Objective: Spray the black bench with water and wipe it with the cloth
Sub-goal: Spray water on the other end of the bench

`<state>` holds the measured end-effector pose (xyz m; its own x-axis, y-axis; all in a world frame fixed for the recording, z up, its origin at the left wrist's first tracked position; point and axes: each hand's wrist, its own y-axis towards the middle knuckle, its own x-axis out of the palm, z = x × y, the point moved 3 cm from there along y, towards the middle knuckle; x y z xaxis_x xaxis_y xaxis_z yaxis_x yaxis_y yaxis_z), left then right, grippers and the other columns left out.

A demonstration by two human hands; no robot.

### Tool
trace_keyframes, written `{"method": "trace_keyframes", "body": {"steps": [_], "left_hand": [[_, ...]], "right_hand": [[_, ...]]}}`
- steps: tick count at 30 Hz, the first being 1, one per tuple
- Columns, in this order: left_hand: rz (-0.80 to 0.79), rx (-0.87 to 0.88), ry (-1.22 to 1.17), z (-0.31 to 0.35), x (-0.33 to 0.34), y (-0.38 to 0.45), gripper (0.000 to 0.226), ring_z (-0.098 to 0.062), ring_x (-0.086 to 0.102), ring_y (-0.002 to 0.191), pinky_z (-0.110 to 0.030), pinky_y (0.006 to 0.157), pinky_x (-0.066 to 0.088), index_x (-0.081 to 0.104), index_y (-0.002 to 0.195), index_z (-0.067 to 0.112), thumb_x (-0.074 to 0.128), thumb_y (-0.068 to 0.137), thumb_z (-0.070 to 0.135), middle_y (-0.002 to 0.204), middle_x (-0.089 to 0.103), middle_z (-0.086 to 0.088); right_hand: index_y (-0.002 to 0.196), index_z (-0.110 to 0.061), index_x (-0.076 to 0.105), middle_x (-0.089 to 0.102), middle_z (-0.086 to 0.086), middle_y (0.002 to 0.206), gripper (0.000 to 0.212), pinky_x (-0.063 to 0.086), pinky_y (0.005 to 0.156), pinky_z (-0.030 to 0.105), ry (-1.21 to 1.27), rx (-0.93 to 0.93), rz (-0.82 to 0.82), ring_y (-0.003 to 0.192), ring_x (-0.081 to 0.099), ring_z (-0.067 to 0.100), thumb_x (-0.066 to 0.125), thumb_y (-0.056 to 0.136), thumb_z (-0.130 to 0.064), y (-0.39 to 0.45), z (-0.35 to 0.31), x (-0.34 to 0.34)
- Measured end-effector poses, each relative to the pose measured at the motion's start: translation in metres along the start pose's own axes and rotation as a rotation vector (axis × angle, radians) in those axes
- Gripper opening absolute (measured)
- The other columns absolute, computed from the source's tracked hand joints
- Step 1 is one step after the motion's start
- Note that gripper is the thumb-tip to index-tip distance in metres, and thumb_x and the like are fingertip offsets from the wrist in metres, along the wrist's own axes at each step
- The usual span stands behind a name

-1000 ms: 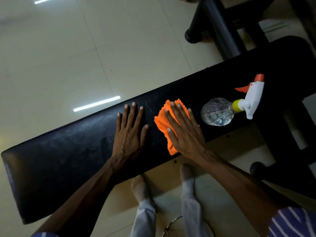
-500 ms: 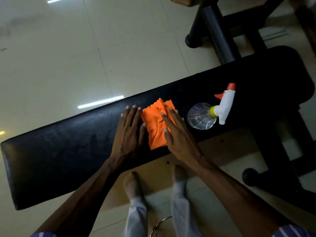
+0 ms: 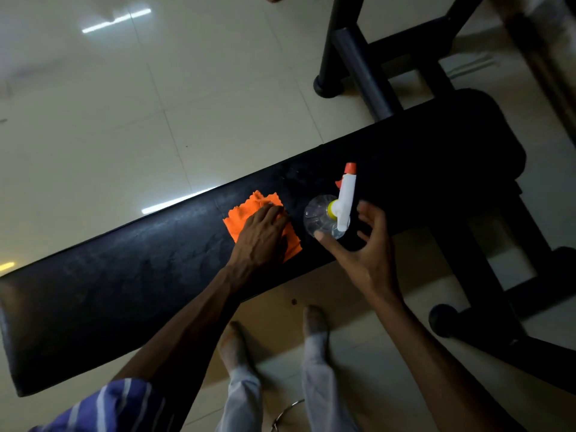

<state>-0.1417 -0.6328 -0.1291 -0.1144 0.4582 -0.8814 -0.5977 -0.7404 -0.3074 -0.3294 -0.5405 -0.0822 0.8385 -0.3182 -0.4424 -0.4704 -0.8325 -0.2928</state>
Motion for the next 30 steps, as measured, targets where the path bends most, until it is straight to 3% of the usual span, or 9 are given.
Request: {"method": "trace_keyframes", "body": {"steps": [3,5,9,13,16,18,22,24,30], "left_hand": [[-0.005,-0.053,0.016,0.002,0.003,0.0,0.05,-0.027,0.038,0.146,-0.037,0.119,0.033,0.049,0.149,0.013,0.052,0.1,0.026,0.153,0.047,-0.007],[-0.014,-0.055,0.021,0.002,0.003,-0.001,0.051,-0.027,0.037,0.148,-0.038,0.121,0.031,0.049,0.149,0.013,0.054,0.1,0.026,0.154,0.046,-0.008],[-0.001,-0.06,-0.009,0.001,0.001,0.0,0.05,-0.027,0.038,0.148,-0.037,0.124,0.03,0.051,0.148,0.012,0.056,0.1,0.024,0.155,0.047,-0.008],[0.022,-0.099,-0.021,0.005,0.006,0.002,0.046,-0.027,0.042,0.144,-0.037,0.119,0.033,0.052,0.145,0.013,0.053,0.101,0.028,0.149,0.049,-0.007],[0.071,-0.124,-0.076,0.012,0.007,0.002,0.06,-0.029,0.04,0.146,-0.043,0.121,0.033,0.046,0.149,0.012,0.057,0.1,0.045,0.151,0.048,-0.009],[0.115,-0.106,-0.092,0.019,0.006,0.003,0.073,-0.032,0.035,0.151,-0.046,0.124,0.031,0.042,0.153,0.01,0.061,0.097,0.051,0.157,0.044,-0.012],[0.027,-0.085,-0.05,0.028,0.013,0.015,0.079,-0.03,0.016,0.16,-0.045,0.13,0.018,0.026,0.162,0.013,0.057,0.099,0.05,0.169,0.026,-0.012],[0.002,-0.095,-0.025,0.032,0.015,0.02,0.078,-0.029,0.011,0.161,-0.043,0.131,0.014,0.021,0.163,0.015,0.053,0.101,0.049,0.171,0.02,-0.011],[-0.057,-0.088,-0.014,0.041,0.015,0.027,0.075,-0.028,0.004,0.162,-0.042,0.131,0.013,0.015,0.165,0.015,0.049,0.104,0.043,0.173,0.013,-0.009]], "right_hand": [[0.162,-0.016,0.034,0.044,0.004,0.164,0.109,0.043,0.123,0.051,0.098,-0.135,-0.107,0.153,0.044,0.018,0.096,0.076,-0.037,0.021,-0.023,0.014],[0.16,-0.007,0.037,0.047,0.011,0.162,0.095,0.044,0.122,0.05,0.055,-0.221,-0.101,0.15,0.048,0.024,0.09,0.084,-0.028,0.034,-0.036,0.022],[0.124,0.007,0.062,0.067,0.015,0.131,0.036,0.059,0.1,0.045,0.017,-0.313,-0.009,0.118,0.069,0.029,0.073,0.1,-0.018,0.052,-0.053,0.036],[0.107,-0.011,0.067,0.074,-0.012,0.106,0.018,0.065,0.079,0.04,0.178,-0.282,0.059,0.094,0.074,0.012,0.064,0.103,-0.029,0.066,-0.051,0.031],[0.107,-0.025,0.066,0.077,-0.022,0.098,0.026,0.063,0.062,0.026,0.417,-0.122,0.014,0.096,0.077,0.007,0.065,0.096,-0.05,0.081,-0.048,0.009],[0.108,-0.029,0.065,0.079,-0.015,0.1,0.039,0.058,0.058,0.026,0.456,0.006,-0.101,0.103,0.078,0.011,0.069,0.091,-0.064,0.089,-0.046,-0.006],[0.143,-0.048,0.053,0.081,-0.008,0.09,0.056,0.056,0.054,0.033,0.133,0.125,-0.391,0.096,0.081,0.028,0.069,0.093,-0.065,0.093,-0.039,-0.022],[0.156,-0.035,0.048,0.082,-0.005,0.088,0.075,0.059,0.055,0.036,-0.044,0.165,-0.497,0.091,0.082,0.031,0.067,0.092,-0.068,0.088,-0.036,-0.026],[0.159,-0.031,0.045,0.078,0.006,0.075,0.072,0.051,0.048,0.027,-0.154,0.244,-0.536,0.081,0.083,0.023,0.065,0.097,-0.062,0.077,-0.029,-0.038]]}}
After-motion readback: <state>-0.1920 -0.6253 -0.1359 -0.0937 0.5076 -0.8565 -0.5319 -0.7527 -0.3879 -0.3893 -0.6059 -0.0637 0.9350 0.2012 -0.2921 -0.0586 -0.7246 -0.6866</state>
